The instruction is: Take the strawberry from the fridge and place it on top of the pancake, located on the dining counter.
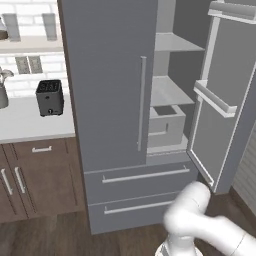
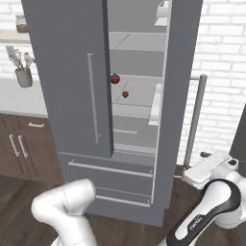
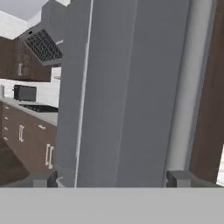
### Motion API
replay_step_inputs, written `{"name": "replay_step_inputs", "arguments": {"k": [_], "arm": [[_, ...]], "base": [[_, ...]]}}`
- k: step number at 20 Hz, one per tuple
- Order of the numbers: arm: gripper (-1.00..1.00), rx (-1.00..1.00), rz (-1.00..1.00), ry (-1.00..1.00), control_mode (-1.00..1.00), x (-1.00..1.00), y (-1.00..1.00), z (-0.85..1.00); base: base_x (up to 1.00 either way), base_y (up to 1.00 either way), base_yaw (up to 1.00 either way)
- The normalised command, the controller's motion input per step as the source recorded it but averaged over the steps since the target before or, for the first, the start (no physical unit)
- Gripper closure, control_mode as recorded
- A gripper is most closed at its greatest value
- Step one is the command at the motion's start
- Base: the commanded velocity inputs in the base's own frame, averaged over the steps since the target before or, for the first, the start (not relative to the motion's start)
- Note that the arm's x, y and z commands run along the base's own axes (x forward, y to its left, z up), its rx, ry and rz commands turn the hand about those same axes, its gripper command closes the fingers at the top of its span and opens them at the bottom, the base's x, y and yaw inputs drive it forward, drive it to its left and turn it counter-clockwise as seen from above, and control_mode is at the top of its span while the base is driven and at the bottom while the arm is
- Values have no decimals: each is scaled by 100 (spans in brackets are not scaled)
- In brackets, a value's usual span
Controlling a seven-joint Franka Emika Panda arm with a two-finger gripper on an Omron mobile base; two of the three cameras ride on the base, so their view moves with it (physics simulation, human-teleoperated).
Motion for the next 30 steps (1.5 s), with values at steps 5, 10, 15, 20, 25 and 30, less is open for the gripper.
{"name": "replay_step_inputs", "arguments": {"k": [5,10,15,20,25,30], "arm": [[-100,-9,-23,-6,-100,-17,100,29],[-100,-13,-19,5,-100,0,100,48],[-100,-4,-17,8,-100,0,100,63],[-100,7,-12,16,-100,0,100,62],[-100,22,-1,30,-100,0,98,66],[-100,2,-6,17,-100,3,82,61]], "base": [[0,0,0],[0,0,0],[0,0,0],[0,0,0],[0,0,0],[0,0,0]]}}
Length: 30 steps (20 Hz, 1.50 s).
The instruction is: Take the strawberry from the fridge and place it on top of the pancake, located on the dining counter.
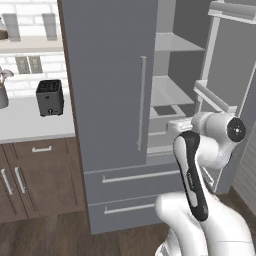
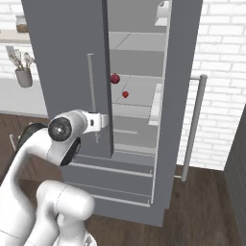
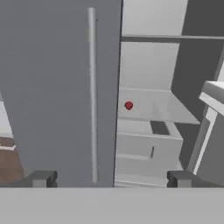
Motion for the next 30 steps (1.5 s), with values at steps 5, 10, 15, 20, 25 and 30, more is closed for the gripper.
{"name": "replay_step_inputs", "arguments": {"k": [5,10,15,20,25,30], "arm": [[-100,-13,-29,16,-100,19,28,36],[-100,0,-13,18,-100,39,0,9],[-100,3,5,2,-100,26,-1,9],[-100,16,13,-3,-100,34,0,7],[-100,9,2,5,-100,29,27,29],[-100,0,0,-6,-100,6,28,12]], "base": [[0,0,0],[0,0,0],[0,0,0],[0,0,0],[0,0,0],[0,0,0]]}}
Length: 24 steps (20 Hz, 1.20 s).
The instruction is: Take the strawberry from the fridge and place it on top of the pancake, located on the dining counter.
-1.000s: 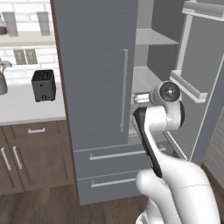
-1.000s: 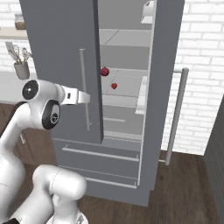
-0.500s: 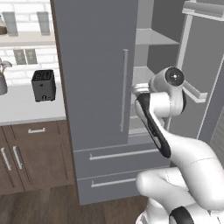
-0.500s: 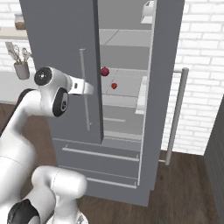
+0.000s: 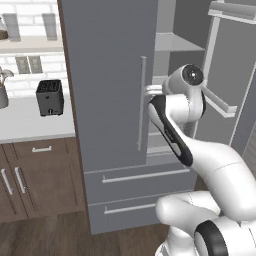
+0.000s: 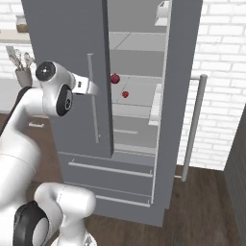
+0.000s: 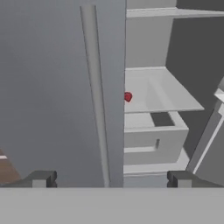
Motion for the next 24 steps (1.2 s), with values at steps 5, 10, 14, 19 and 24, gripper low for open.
{"name": "replay_step_inputs", "arguments": {"k": [5,10,14,19,24], "arm": [[-100,0,0,0,-100,30,20,0],[-100,0,1,0,-100,60,6,0],[-100,0,0,-3,-100,57,0,0],[-100,0,0,-7,-100,43,0,0],[-100,0,0,-13,-100,49,0,0]], "base": [[0,0,0],[0,0,0],[0,0,0],[0,0,0],[0,0,0]]}}
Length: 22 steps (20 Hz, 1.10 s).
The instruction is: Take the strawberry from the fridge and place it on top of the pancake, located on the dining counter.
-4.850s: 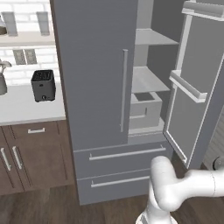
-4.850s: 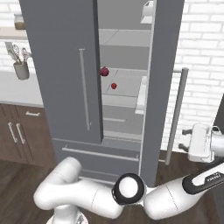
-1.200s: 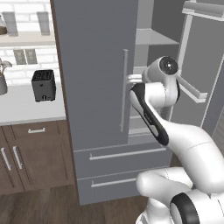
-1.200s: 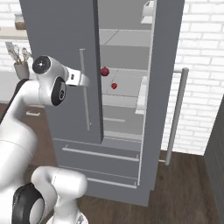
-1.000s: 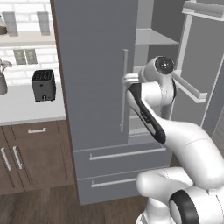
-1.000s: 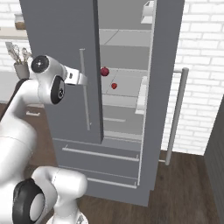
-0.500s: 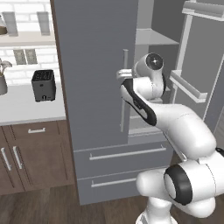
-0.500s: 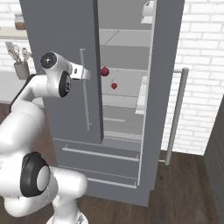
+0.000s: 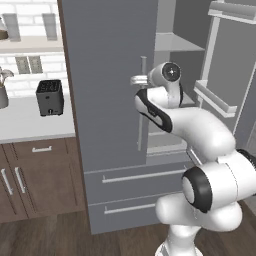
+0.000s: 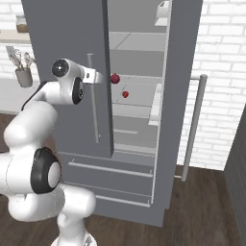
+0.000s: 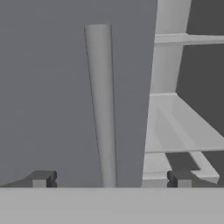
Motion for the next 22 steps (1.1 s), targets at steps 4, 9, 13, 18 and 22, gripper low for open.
{"name": "replay_step_inputs", "arguments": {"k": [4,9,13,18,22], "arm": [[-100,0,0,-2,-100,54,0,0],[-100,0,0,0,-100,54,7,0],[-100,0,0,0,-100,63,17,0],[-100,0,0,0,-100,71,21,0],[100,0,0,-1,-100,73,14,-1]], "base": [[0,0,0],[0,0,0],[0,0,0],[0,0,0],[0,0,0]]}}
